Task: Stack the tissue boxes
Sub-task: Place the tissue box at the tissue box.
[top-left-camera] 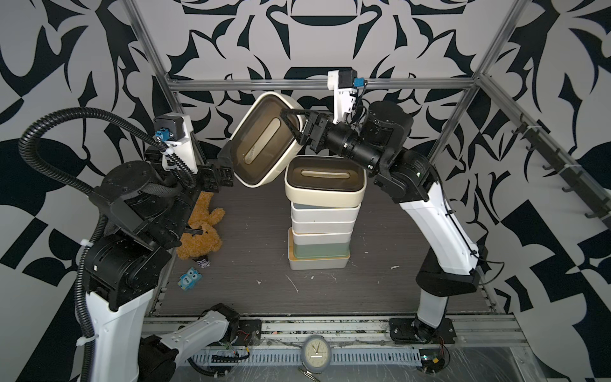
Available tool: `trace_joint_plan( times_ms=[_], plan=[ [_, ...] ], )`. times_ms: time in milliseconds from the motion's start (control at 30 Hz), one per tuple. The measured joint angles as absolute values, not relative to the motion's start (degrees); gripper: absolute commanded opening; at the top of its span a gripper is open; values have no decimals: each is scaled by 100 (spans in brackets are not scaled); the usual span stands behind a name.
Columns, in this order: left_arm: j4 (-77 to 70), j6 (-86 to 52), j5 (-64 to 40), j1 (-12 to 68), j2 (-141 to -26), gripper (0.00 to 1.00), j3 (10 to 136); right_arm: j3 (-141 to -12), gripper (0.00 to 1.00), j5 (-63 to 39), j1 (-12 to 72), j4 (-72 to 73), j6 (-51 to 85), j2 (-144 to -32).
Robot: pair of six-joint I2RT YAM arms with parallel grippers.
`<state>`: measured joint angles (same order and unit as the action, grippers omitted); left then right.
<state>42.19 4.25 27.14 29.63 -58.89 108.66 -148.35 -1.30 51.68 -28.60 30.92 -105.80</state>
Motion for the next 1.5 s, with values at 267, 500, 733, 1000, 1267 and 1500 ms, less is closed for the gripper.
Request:
trace_joint_plan(
  times_ms=[267, 500, 733, 1000, 1267, 1500],
  plan=[
    [4219, -198, 1981, 2963, -5817, 99, 10840, -13804, 4, 604, 5146, -2884, 3262, -9535],
    [4139, -1013, 624, 2873, -6152, 99, 10829, -13268, 2, 1155, 5046, -2805, 3564, -8744],
    [3614, -2145, -1063, 1831, -6158, 99, 10245, -12831, 0, 1747, 4923, -2849, 4294, -8322],
    [2296, -3728, -2963, 386, -5889, 100, 9129, -12623, 0, 2386, 4908, -3310, 5367, -8215],
    [1468, -4493, -3892, 102, -5966, 100, 8639, -11887, 0, 2740, 4908, -3494, 6484, -7931],
    [969, -4707, -4399, 102, -5986, 99, 8399, -11233, 0, 2770, 4908, -3441, 7201, -7767]
  ],
)
